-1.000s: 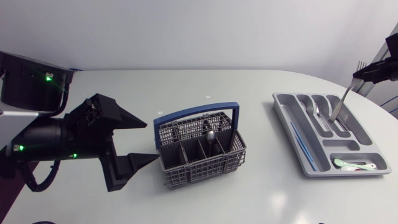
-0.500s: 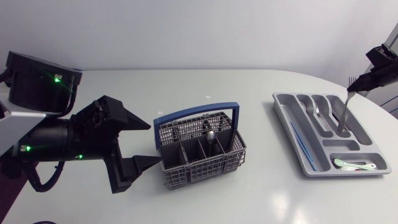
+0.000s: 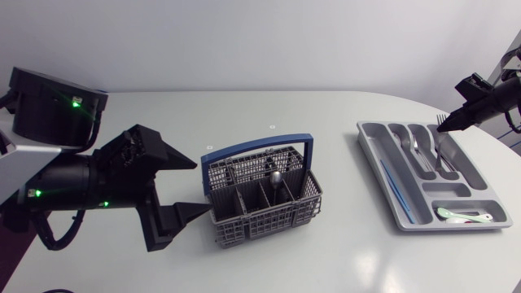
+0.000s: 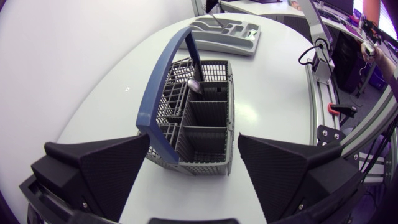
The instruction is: Sort the cutlery from the basket into the organizer compartments.
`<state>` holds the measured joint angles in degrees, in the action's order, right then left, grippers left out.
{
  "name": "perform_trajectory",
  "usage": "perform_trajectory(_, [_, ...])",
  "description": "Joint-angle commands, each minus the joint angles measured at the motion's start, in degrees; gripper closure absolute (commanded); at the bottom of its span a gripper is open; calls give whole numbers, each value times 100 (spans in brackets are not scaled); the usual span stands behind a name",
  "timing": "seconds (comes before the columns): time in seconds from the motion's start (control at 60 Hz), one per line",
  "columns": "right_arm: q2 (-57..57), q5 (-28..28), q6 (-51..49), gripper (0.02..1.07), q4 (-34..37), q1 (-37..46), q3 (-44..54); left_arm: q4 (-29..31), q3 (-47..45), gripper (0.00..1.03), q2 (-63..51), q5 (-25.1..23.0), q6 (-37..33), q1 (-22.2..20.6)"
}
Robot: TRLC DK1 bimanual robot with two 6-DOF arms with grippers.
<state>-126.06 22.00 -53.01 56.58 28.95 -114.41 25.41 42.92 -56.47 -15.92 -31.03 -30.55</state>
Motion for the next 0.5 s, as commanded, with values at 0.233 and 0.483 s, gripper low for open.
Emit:
perform_trajectory(0.233, [-832,94,-772,101,222,-39,-433,-89,-82,5,48,37,88,75])
perform_trajectory(0.483, [-1694,314,-912,101,846,76,-1593,-89,-73,5,48,37,114,84])
